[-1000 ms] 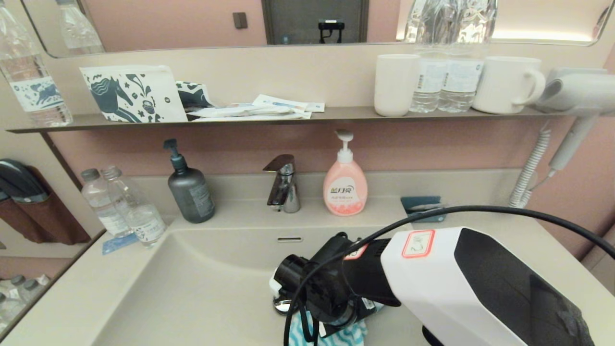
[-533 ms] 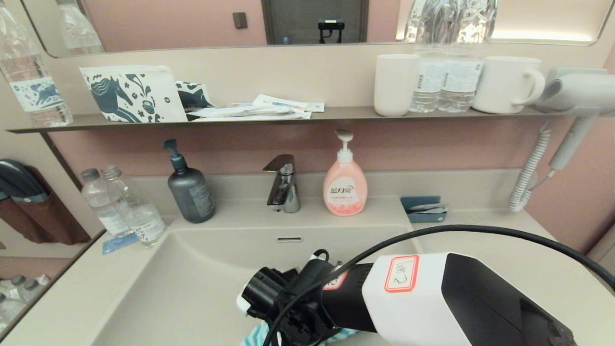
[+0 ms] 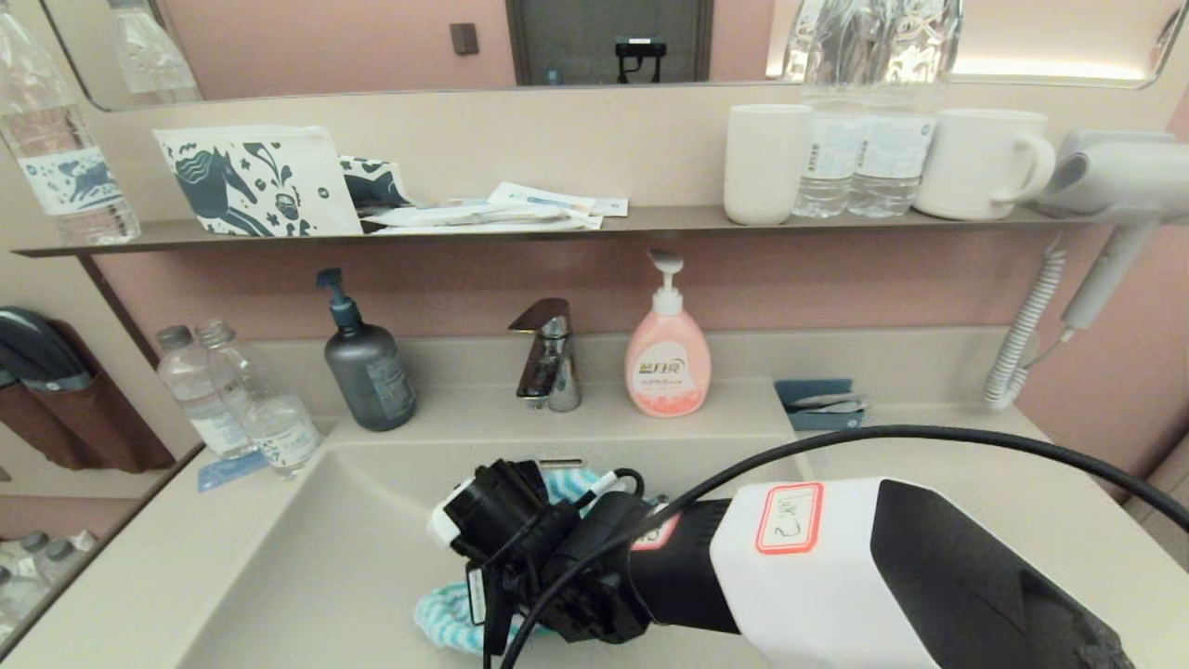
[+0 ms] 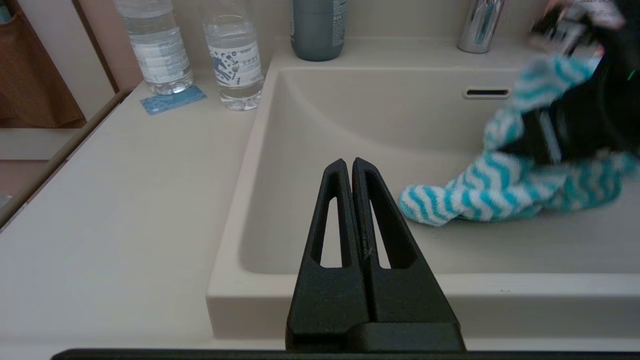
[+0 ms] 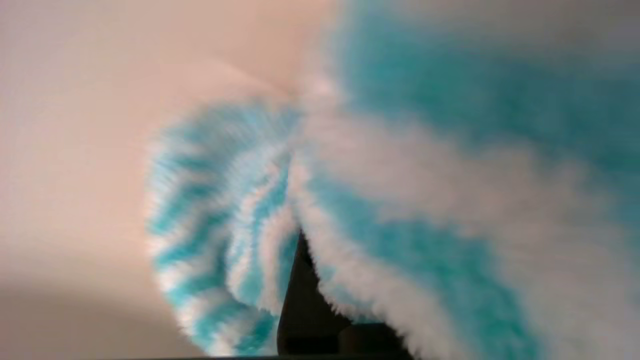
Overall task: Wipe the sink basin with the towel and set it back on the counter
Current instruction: Wipe the sink
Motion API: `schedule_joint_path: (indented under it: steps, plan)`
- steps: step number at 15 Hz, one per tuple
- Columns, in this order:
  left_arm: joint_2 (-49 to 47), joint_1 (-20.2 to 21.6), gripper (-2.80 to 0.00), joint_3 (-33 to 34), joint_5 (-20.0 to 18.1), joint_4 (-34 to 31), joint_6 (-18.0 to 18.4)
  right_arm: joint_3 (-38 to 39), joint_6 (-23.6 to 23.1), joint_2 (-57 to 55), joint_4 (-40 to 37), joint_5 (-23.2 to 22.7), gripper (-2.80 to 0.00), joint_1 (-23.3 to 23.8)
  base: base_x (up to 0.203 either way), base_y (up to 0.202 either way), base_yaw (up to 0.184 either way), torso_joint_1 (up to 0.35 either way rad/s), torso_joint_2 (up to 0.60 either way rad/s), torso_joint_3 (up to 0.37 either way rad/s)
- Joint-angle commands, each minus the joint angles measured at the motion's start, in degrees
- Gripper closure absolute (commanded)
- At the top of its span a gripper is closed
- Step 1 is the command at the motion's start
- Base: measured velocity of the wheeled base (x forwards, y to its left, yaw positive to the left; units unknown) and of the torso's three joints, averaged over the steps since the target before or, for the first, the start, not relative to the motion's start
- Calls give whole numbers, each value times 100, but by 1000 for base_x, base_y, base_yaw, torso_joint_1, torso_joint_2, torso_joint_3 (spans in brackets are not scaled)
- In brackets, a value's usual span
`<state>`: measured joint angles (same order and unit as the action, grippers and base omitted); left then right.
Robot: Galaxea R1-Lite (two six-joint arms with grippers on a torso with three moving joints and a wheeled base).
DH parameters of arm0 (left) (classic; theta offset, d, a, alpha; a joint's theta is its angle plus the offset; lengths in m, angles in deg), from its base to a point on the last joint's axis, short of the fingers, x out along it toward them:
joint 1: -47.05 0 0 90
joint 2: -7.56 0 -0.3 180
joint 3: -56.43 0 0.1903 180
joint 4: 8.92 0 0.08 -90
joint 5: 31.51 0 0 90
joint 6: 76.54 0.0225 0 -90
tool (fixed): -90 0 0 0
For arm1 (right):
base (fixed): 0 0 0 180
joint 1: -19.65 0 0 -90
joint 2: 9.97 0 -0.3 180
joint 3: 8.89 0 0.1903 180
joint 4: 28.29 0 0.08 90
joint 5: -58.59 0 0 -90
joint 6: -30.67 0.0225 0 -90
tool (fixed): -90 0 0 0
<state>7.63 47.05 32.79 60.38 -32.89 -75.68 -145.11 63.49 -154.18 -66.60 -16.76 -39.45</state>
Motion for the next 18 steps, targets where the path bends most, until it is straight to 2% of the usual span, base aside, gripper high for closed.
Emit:
schedule_joint_path:
  steps: [1,11,14,18]
  plan:
    - [-7,1,0,0,4,-1,1,0,7,436,84,11,0,14,0,0,0,0,0,0]
    - [-7,0,0,0,4,-1,1,-9,-73,1823,264,16,0,-370,0,0,0,0,0,0]
    - [-7,0,0,0,4,-1,1,-9,-100,1760,291,28,0,-403,0,0,0,0,0,0]
    - [-7,0,0,0,4,-1,1,-9,-255,1331,836,43,0,-401,0,0,0,0,0,0]
